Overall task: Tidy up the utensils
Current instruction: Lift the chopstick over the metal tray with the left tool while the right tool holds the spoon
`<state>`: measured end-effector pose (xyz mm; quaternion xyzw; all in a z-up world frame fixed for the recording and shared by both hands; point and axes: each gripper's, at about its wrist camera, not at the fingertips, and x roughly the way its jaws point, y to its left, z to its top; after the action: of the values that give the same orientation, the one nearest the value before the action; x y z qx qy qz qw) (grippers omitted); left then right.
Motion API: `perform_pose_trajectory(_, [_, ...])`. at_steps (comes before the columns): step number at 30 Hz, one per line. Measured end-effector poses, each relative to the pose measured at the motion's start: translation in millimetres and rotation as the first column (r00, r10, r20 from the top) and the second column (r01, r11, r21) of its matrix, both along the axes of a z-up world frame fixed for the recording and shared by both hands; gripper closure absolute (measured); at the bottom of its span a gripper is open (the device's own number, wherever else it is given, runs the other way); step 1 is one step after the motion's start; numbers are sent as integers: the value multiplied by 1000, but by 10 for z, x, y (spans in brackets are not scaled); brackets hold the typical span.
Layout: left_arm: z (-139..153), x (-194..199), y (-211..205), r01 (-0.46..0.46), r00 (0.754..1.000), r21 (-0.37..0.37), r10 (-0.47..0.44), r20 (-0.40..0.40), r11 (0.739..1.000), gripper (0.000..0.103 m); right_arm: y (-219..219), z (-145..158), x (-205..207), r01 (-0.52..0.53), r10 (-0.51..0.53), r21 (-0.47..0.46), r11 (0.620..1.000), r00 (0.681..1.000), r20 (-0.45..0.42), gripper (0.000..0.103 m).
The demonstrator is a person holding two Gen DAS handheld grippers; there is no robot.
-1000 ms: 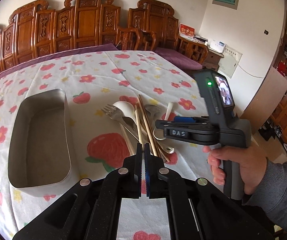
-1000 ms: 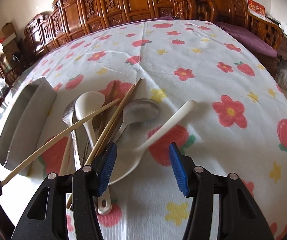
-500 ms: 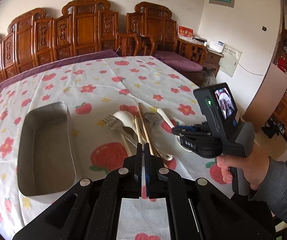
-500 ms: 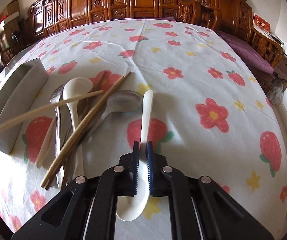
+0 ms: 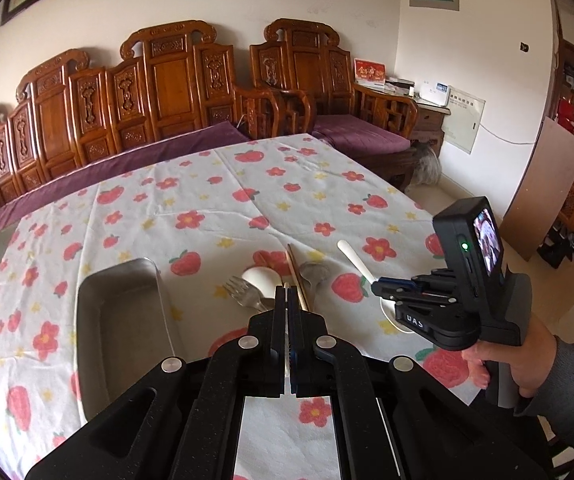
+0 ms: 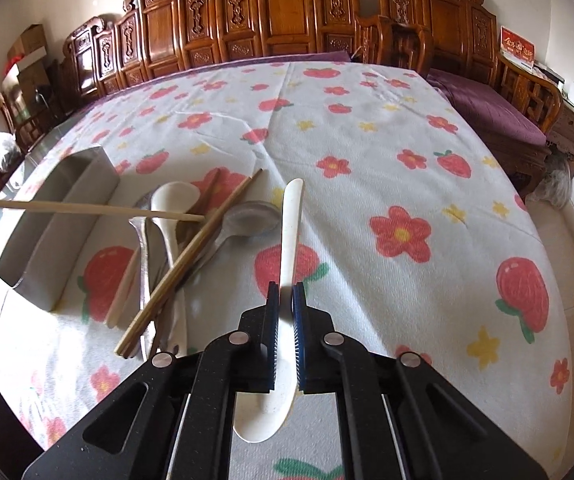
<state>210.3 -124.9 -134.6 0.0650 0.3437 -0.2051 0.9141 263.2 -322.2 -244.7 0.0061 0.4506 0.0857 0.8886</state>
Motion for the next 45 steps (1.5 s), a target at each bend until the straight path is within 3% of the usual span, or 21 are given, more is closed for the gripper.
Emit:
perform_pose_trajectory(13, [439,9,181,-32,997,-2,32,74,999,103,215,239,-122,-59,59,7,998,997,42,95])
perform_pose_trajectory(17, [378,55,230,-46,997,17,45,56,999,103,289,265,-130,-66,65,0,998,997,44,95])
perform_pose_trajectory(25, [-376,52,141,-13,988,48,20,-150,999,103,143,283,-234,-55,55,0,998,998,42,95])
perform_pose_trajectory(30, [-843,-17,38,21,969,63,-5,-248,998,98,63,289,-294,-57,57,-2,998,998,42,95])
perform_pose_trajectory(33, [-1060,-32,-36,30,961,103,0,-278,994,89,52,289,-308,-60,60,-3,998,997,44,95])
perform_pose_trajectory(40, [-1326,41,-159,52,939,110,-11,-343,993,87,59,288,-314,-68,68,-6,998,997,42,95])
perform_pose_trajectory(42, [-1366,74,-159,43,936,108,-2,-351,993,99,70,287,-323,-71,72,-9,997,997,41,95])
perform_pose_trajectory(45, [-1349,62,-130,36,938,95,-1,-346,995,99,88,276,-341,-80,81,-12,997,996,38,95])
